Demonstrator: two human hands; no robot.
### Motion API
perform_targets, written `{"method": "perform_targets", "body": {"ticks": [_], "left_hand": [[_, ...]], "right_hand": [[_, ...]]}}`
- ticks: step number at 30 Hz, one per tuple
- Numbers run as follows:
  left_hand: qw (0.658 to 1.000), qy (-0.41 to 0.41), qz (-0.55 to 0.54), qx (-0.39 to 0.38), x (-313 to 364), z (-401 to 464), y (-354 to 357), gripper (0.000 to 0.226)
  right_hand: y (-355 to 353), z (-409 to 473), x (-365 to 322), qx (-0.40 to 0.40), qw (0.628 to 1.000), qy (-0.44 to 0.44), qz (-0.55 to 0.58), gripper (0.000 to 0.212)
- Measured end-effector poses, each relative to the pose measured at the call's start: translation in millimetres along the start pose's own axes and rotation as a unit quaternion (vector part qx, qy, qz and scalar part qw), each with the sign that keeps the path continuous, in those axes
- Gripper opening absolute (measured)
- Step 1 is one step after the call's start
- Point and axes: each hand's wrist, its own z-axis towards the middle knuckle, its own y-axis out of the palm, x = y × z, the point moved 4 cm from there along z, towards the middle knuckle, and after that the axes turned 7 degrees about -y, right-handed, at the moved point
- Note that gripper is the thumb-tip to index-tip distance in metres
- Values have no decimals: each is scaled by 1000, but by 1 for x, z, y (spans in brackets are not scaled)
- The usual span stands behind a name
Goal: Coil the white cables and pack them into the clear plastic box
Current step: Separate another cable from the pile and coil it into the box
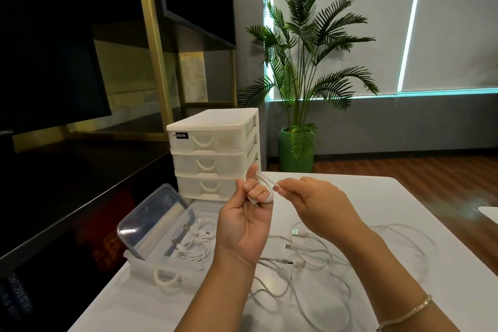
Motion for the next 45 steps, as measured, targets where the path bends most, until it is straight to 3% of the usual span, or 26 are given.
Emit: {"method": "perform_targets", "body": {"ticks": [6, 15, 19, 25, 27, 30, 33, 35, 39, 41, 45], "left_hand": [[996, 36, -12, 84, 5, 0, -4, 28], [971, 117, 128, 164, 11, 0, -6, 18], [970, 115, 135, 166, 12, 1, -6, 24], [972, 124, 130, 151, 13, 0, -4, 27], [948, 133, 241, 159, 11, 0, -3, 24], [842, 163, 490, 158, 5, 0, -3, 29], [757, 155, 623, 123, -2, -2, 0, 30], [722, 146, 668, 102, -5, -4, 3, 31], [699, 130, 699, 77, -11, -6, 9, 31], [702, 121, 699, 63, -13, -6, 8, 21], [710, 103, 696, 45, -15, -6, 4, 29]], "right_hand": [[-2, 0, -4, -24, 999, -19, -25, 34], [-8, 2, -9, -55, 998, -15, 2, 27], [-8, 1, -12, -63, 997, -8, 34, 28], [-3, -3, -13, -112, 994, -11, -8, 28], [-5, -3, -14, -117, 993, -15, -9, 27], [-10, -3, -14, -116, 993, -20, -22, 24], [-16, -3, -13, -95, 995, -11, -14, 19], [-20, -4, -12, -83, 997, 0, 2, 14], [-22, -4, -8, -73, 997, 11, 19, 10], [-24, -4, -7, -64, 998, 10, 20, 10], [-32, -2, -7, -22, 1000, 0, -6, 14]]}}
